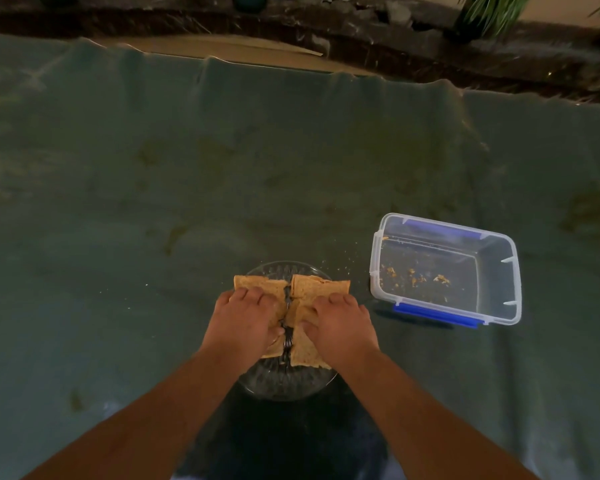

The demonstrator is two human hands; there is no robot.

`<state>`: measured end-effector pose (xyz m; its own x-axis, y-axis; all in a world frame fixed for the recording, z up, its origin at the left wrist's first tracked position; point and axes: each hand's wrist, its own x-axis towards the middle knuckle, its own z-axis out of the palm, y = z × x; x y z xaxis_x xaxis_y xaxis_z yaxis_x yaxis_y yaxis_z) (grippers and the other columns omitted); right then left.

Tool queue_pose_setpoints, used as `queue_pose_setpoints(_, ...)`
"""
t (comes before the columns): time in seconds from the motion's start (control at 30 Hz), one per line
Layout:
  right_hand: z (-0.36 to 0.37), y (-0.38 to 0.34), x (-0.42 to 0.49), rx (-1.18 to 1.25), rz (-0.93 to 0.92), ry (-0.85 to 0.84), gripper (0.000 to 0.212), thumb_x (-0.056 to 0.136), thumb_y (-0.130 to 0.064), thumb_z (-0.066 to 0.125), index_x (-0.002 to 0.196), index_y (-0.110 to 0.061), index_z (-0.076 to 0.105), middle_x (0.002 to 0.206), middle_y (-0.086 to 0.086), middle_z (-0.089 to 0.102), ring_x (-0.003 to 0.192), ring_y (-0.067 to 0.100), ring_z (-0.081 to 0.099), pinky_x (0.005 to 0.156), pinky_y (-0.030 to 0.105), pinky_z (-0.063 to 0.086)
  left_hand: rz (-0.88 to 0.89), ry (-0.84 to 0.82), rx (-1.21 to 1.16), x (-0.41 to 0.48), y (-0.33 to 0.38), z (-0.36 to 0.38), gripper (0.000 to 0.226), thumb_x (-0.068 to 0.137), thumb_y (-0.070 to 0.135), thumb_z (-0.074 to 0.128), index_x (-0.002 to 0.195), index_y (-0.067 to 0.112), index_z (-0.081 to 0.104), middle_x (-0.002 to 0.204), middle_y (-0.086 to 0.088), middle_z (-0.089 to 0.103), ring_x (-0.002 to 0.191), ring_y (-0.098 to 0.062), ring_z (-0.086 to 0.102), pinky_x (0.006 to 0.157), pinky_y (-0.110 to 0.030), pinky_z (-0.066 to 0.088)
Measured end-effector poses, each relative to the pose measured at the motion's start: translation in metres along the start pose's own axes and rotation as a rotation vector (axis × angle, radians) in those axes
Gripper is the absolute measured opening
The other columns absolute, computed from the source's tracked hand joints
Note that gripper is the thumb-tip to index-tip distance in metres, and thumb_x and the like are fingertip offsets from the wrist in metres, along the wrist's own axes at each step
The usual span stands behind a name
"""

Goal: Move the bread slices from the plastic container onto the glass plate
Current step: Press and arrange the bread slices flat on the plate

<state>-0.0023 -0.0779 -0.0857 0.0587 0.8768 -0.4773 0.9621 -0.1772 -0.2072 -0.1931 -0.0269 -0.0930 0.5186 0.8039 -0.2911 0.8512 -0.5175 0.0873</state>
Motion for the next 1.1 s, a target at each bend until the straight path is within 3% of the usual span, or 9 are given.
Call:
queue_pose_setpoints(0.2,-0.006,0.003,0.003,0.054,-0.081,-0.005,0.040,0.102,-0.046,0.051,0.134,-0.023,0.058,0.131,0.006,0.061,0.123,0.028,0.052,0.104,0.049,0.045,-0.003,-0.009,-0.037,0.010,0.000,-0.005,0.045,0.092,0.060,0.057,0.127,0.031,0.061,0.127,0.004,0.062,0.121,-0.022,0.053,0.104,-0.044,0.043)
queue_pose_setpoints(0.37,-0.009,0.009,0.004,0.269,-0.178,-0.076,0.031,0.100,-0.029,0.062,0.130,-0.023,0.065,0.125,0.005,0.064,0.111,0.025,0.060,0.094,0.039,0.050,0.052,-0.030,-0.292,0.011,-0.011,-0.011,0.022,0.097,0.042,0.062,0.114,0.030,0.069,0.110,0.007,0.068,0.095,-0.017,0.064,0.080,-0.036,0.053)
queue_pose_setpoints(0.57,-0.004,0.009,0.001,0.327,-0.138,-0.151,0.030,0.099,-0.028,0.063,0.128,-0.023,0.068,0.122,0.002,0.072,0.108,0.022,0.064,0.085,0.030,0.046,-0.034,-0.247,-0.487,0.005,-0.017,-0.006,0.019,0.098,0.043,0.064,0.115,0.037,0.068,0.110,0.015,0.074,0.095,-0.005,0.064,0.084,-0.029,0.053)
queue_pose_setpoints(0.7,0.004,0.000,-0.007,0.241,-0.170,-0.120,0.025,0.102,-0.031,0.054,0.121,-0.022,0.067,0.108,0.005,0.073,0.097,0.026,0.065,0.084,0.040,0.056,-0.025,-0.277,-0.422,-0.001,-0.014,0.001,0.021,0.099,0.043,0.060,0.117,0.035,0.068,0.111,0.011,0.074,0.099,-0.010,0.065,0.085,-0.033,0.053)
queue_pose_setpoints(0.77,0.009,-0.003,-0.010,0.150,-0.194,-0.072,0.024,0.104,-0.032,0.049,0.114,-0.020,0.067,0.102,0.005,0.071,0.093,0.026,0.064,0.082,0.043,0.056,-0.001,-0.238,-0.364,-0.004,-0.012,0.003,0.022,0.100,0.042,0.057,0.117,0.033,0.068,0.110,0.009,0.073,0.099,-0.014,0.065,0.083,-0.033,0.053)
queue_pose_setpoints(0.93,0.018,-0.004,-0.016,-0.046,-0.246,0.014,0.026,0.102,-0.030,0.048,0.116,-0.016,0.066,0.110,0.008,0.063,0.103,0.029,0.054,0.085,0.043,0.047,0.109,-0.078,-0.172,-0.010,-0.008,0.002,0.024,0.096,0.044,0.054,0.099,0.025,0.067,0.091,0.005,0.066,0.081,-0.017,0.058,0.063,-0.033,0.041)
queue_pose_setpoints(1.03,0.020,-0.004,-0.022,0.025,-0.204,0.179,0.028,0.099,-0.029,0.050,0.120,-0.018,0.064,0.114,0.007,0.059,0.107,0.027,0.051,0.093,0.044,0.050,0.144,0.088,-0.114,-0.013,-0.009,0.007,0.024,0.092,0.040,0.054,0.096,0.020,0.067,0.092,-0.001,0.062,0.087,-0.024,0.057,0.070,-0.039,0.049)
queue_pose_setpoints(1.1,0.023,-0.004,-0.025,0.078,-0.162,0.238,0.038,0.098,-0.029,0.052,0.136,-0.023,0.054,0.133,0.009,0.055,0.125,0.031,0.047,0.105,0.050,0.048,0.108,0.168,-0.127,-0.016,-0.007,0.012,0.030,0.089,0.038,0.057,0.109,0.018,0.067,0.110,-0.007,0.065,0.102,-0.030,0.057,0.083,-0.047,0.054)
